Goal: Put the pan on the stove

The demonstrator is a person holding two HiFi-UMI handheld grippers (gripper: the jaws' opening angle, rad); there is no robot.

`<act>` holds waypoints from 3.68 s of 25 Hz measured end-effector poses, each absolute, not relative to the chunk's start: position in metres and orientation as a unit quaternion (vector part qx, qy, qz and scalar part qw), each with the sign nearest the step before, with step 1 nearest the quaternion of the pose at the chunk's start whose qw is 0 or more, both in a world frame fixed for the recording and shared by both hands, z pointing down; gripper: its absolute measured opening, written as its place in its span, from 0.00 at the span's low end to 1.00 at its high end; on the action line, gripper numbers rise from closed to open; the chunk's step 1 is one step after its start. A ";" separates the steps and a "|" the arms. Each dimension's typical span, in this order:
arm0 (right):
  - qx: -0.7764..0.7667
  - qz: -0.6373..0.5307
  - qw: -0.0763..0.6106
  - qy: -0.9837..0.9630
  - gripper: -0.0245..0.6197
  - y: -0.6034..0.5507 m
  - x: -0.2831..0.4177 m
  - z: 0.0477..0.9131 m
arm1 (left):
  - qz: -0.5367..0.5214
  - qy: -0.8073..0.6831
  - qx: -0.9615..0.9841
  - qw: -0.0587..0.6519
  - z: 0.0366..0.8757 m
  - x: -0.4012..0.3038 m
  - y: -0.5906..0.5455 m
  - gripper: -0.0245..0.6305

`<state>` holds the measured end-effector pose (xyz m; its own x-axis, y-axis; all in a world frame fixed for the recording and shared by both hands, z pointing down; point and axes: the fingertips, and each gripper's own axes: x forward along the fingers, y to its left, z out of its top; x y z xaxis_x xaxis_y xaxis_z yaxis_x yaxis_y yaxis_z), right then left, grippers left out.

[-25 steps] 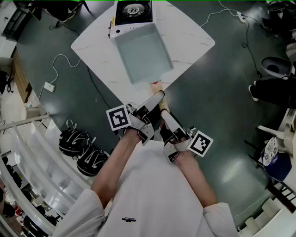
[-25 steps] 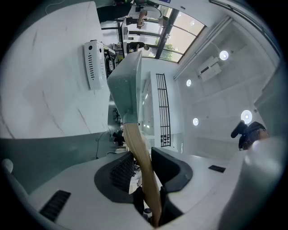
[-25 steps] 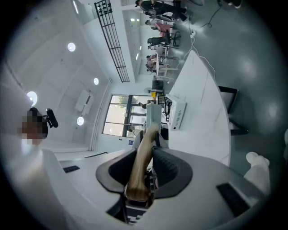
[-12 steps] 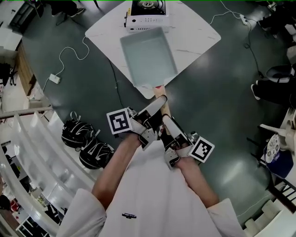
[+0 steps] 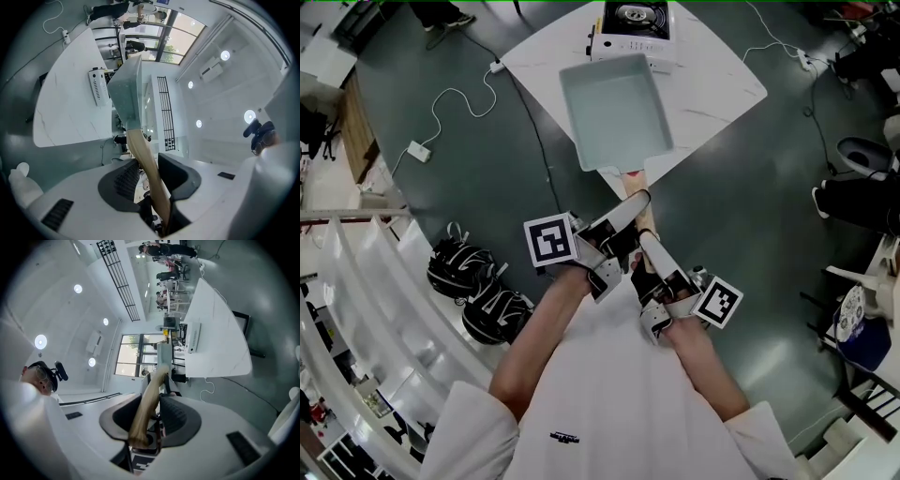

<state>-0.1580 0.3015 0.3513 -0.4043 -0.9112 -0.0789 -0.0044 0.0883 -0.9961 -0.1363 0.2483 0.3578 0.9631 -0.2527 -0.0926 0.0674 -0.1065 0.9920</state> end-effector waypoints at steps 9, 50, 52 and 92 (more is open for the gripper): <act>-0.367 -0.564 0.403 0.620 0.23 0.236 -0.121 0.357 | -0.118 -0.065 0.736 0.663 0.364 -0.099 0.183 0.23; -0.320 -0.612 0.339 0.639 0.23 -0.053 0.000 0.413 | -0.078 -0.092 0.728 0.675 0.429 0.027 -0.105 0.23; -0.323 -0.612 0.339 0.637 0.23 -0.067 0.000 0.423 | -0.073 -0.086 0.727 0.678 0.440 0.028 -0.119 0.23; -0.391 -0.607 0.354 0.595 0.34 -0.179 0.005 0.537 | -0.003 0.000 0.722 0.692 0.550 0.044 -0.216 0.43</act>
